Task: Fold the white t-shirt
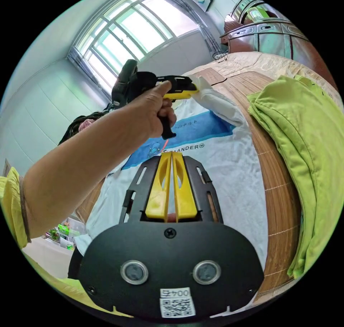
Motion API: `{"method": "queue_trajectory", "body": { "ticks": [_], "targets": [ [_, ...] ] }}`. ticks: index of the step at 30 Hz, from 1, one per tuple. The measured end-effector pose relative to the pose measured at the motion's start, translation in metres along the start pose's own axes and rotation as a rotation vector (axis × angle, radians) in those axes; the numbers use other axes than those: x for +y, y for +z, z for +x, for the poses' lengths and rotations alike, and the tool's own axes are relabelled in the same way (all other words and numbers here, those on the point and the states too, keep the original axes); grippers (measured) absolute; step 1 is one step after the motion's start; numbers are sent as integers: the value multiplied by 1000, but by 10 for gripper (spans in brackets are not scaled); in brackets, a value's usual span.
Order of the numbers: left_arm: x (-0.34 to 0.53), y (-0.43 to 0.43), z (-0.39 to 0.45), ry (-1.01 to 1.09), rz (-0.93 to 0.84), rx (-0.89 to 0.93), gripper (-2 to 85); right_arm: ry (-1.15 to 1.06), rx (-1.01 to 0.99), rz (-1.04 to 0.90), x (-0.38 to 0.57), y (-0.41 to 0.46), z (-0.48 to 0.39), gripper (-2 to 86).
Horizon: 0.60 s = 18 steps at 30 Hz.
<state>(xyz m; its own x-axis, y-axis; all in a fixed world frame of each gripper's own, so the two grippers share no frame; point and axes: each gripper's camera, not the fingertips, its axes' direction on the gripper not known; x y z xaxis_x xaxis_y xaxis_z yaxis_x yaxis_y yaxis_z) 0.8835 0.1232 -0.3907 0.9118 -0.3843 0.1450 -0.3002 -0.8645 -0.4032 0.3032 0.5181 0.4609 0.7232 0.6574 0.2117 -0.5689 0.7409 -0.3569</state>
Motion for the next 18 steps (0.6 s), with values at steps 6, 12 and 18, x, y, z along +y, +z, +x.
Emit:
{"method": "queue_trajectory", "body": {
  "ticks": [6, 12, 18],
  "targets": [
    [48, -62, -67, -89, 108, 127, 41, -121, 102, -88, -5, 18, -39, 44],
    [120, -121, -53, 234, -50, -288, 22, -282, 284, -263, -9, 44, -78, 21],
    [183, -129, -85, 313, -184, -467, 15, -307, 348, -337, -14, 62, -93, -4]
  ]
}}
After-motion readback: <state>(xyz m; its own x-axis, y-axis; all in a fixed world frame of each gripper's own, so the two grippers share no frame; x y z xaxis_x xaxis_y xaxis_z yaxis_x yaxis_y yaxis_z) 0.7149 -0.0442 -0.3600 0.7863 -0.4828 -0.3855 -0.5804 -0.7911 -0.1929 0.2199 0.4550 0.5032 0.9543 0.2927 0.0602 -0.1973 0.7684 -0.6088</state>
